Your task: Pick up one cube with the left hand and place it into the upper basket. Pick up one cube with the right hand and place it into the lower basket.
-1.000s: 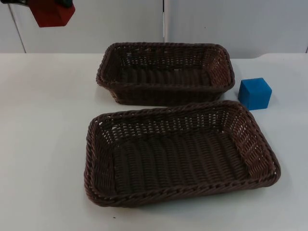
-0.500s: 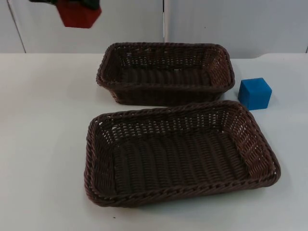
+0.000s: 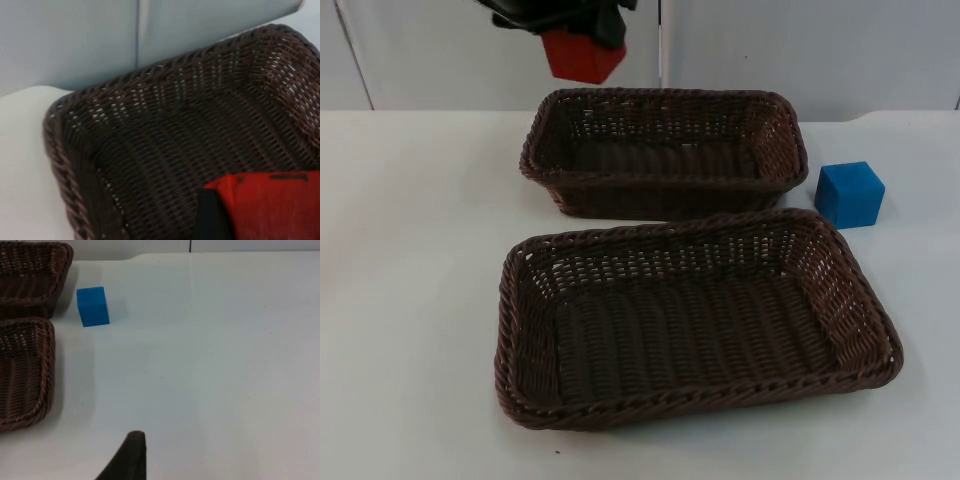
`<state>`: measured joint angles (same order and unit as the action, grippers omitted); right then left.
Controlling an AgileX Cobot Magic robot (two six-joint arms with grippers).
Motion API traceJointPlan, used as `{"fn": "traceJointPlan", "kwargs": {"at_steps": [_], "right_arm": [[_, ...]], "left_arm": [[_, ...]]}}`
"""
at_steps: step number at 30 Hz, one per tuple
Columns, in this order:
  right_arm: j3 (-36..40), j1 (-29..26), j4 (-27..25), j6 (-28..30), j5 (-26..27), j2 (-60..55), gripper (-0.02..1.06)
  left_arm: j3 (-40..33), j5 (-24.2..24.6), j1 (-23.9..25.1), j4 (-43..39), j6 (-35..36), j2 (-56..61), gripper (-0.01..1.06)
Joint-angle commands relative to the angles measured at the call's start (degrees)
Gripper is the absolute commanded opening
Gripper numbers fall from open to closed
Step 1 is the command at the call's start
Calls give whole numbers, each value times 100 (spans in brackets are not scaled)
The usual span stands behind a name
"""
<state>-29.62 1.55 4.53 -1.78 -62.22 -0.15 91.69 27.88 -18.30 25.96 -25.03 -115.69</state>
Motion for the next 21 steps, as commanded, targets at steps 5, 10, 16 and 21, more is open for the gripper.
{"fn": "traceJointPlan", "kwargs": {"at_steps": [5,10,16,21], "right_arm": [[10,-35,10,7,38,15,105],[10,-35,10,7,38,15,105],[10,-35,10,7,38,15,105],[10,-35,25,7,38,15,105]], "left_arm": [[549,33,-111,87,-18,-489,0],[891,23,-111,107,-18,-813,0],[1251,-89,-111,263,-18,-1202,0],[1615,-177,-111,328,-18,-1639,0]]}}
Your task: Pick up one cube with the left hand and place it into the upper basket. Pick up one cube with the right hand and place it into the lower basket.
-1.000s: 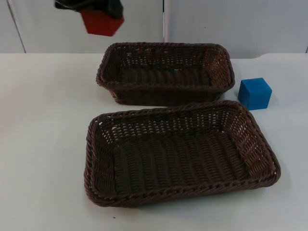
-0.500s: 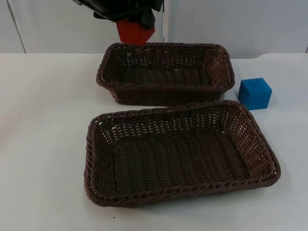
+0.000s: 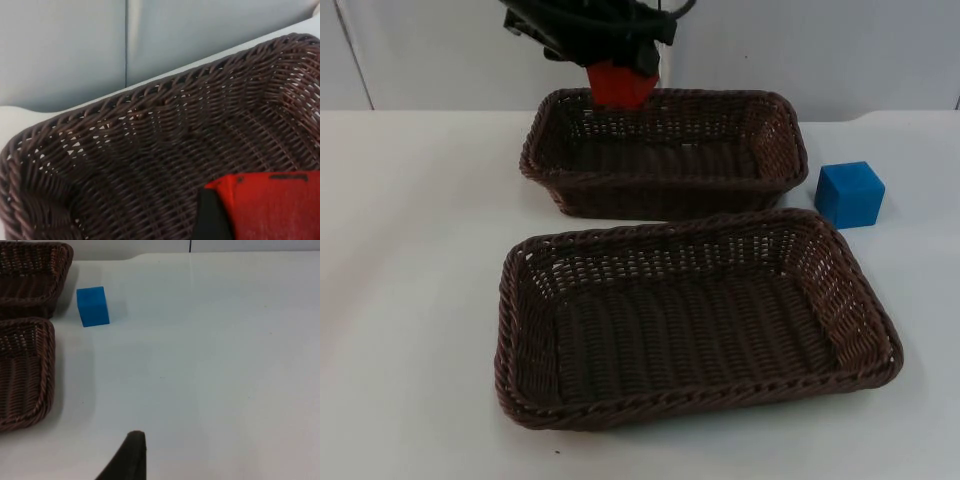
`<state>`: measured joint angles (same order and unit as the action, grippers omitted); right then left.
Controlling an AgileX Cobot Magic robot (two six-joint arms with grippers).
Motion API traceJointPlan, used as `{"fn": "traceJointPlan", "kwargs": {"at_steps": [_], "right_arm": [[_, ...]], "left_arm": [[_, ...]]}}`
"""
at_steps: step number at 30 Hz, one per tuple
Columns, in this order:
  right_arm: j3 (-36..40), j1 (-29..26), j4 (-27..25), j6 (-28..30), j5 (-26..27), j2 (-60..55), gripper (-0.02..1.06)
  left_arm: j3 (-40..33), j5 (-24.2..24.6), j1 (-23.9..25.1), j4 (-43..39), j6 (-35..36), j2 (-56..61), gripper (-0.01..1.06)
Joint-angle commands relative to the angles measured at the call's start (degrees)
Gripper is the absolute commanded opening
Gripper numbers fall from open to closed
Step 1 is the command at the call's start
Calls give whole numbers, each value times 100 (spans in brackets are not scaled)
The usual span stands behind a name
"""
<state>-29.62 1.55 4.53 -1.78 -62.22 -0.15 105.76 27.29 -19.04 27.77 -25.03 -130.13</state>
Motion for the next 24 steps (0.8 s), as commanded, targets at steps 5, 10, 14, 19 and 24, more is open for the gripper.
{"fn": "traceJointPlan", "kwargs": {"at_steps": [5,10,14,19,24], "right_arm": [[10,-35,15,7,38,15,105],[10,-35,15,7,38,15,105],[10,-35,15,7,38,15,105],[10,-35,15,7,38,15,105],[10,-35,15,7,38,15,105]], "left_arm": [[564,-163,-36,200,-18,-606,0],[782,-284,-36,200,-18,-946,0],[823,-437,-36,241,-18,-1118,0],[823,-498,-36,320,-18,-1326,0],[823,-513,-36,347,-18,-1431,0]]}}
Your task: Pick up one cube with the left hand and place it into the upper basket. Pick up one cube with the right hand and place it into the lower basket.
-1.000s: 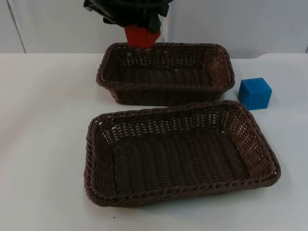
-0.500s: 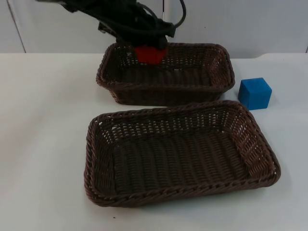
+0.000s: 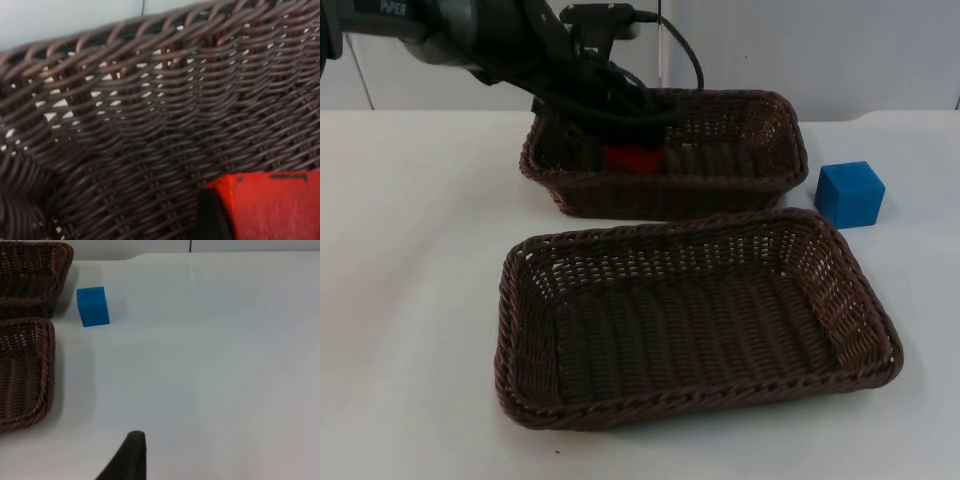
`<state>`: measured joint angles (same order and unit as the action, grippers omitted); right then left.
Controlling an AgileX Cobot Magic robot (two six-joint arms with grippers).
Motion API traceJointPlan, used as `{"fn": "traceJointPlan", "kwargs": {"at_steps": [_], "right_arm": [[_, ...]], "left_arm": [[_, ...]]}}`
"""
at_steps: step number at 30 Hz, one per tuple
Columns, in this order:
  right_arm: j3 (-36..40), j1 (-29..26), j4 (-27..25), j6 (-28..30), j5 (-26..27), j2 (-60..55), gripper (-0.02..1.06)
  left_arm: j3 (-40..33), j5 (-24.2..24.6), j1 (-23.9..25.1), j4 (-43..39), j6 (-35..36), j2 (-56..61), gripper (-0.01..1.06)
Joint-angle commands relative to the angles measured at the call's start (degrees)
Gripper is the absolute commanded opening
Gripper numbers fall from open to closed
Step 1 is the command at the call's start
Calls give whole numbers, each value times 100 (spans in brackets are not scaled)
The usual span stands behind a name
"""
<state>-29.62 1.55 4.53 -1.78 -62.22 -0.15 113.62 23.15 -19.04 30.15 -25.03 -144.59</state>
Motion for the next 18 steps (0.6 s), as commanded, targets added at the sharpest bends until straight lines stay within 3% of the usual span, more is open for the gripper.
{"fn": "traceJointPlan", "kwargs": {"at_steps": [1,11,14,15,16,18], "right_arm": [[10,-35,15,7,38,15,105],[10,-35,15,7,38,15,105],[10,-35,15,7,38,15,105],[10,-35,15,7,38,15,105],[10,-35,15,7,38,15,105],[10,-35,15,7,38,15,105]], "left_arm": [[37,-100,-36,137,-18,13,0],[37,186,-36,237,-18,1,4],[37,202,-36,237,-18,1,26],[37,202,-36,237,-18,1,26],[37,202,-36,261,-18,1,43],[37,215,-36,412,-18,12,66]]}}
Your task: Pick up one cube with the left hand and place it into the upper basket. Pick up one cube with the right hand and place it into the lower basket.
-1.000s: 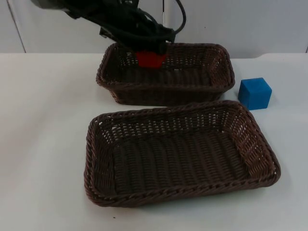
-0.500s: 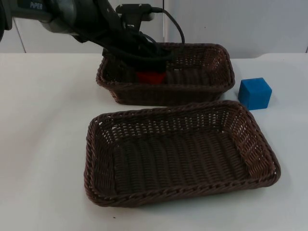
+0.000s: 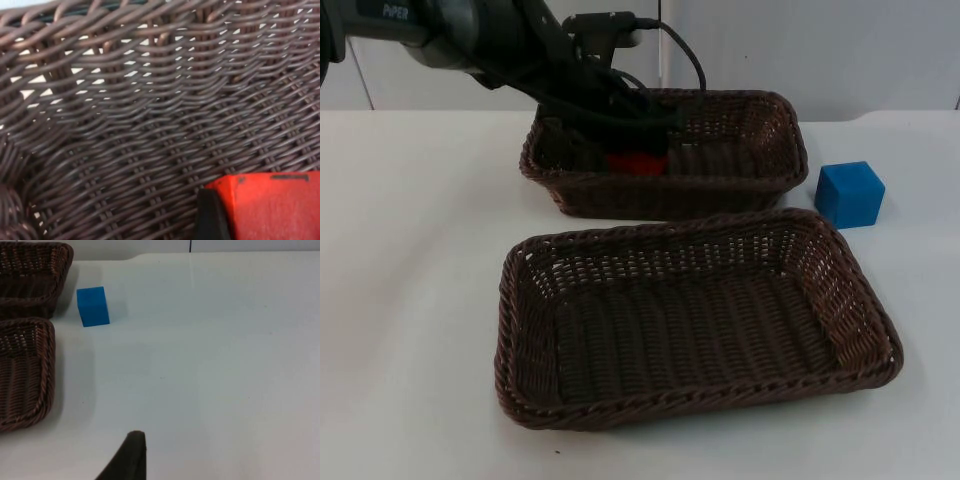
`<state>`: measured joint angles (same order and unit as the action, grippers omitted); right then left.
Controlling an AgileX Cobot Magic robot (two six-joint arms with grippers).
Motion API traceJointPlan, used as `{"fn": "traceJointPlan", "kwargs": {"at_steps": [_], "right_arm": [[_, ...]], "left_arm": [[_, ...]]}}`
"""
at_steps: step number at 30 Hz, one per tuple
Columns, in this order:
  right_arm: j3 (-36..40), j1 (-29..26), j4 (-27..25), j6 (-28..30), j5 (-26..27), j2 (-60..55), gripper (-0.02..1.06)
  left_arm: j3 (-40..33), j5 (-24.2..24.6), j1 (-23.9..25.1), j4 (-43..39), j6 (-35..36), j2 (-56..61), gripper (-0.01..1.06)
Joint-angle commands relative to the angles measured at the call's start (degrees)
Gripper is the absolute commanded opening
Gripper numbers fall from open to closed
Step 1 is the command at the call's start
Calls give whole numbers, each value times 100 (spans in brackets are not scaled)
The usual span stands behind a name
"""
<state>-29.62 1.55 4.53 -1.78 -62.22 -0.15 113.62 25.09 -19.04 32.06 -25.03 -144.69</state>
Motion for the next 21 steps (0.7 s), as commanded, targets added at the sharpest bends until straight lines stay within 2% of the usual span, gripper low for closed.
{"fn": "traceJointPlan", "kwargs": {"at_steps": [1,2,3,5,7,14,21], "right_arm": [[10,-35,15,7,38,15,105],[10,-35,15,7,38,15,105],[10,-35,15,7,38,15,105],[10,-35,15,7,38,15,105],[10,-35,15,7,38,15,105],[10,-35,4,7,38,15,105],[10,-35,4,7,38,15,105]], "left_arm": [[37,103,-36,304,-18,75,77],[37,103,-36,304,-18,75,77],[37,155,-36,339,-18,143,85],[37,166,-36,371,-18,296,94],[37,113,-36,371,-18,480,97],[37,56,-26,137,-18,1298,97],[37,316,-26,-181,-18,1976,97]]}}
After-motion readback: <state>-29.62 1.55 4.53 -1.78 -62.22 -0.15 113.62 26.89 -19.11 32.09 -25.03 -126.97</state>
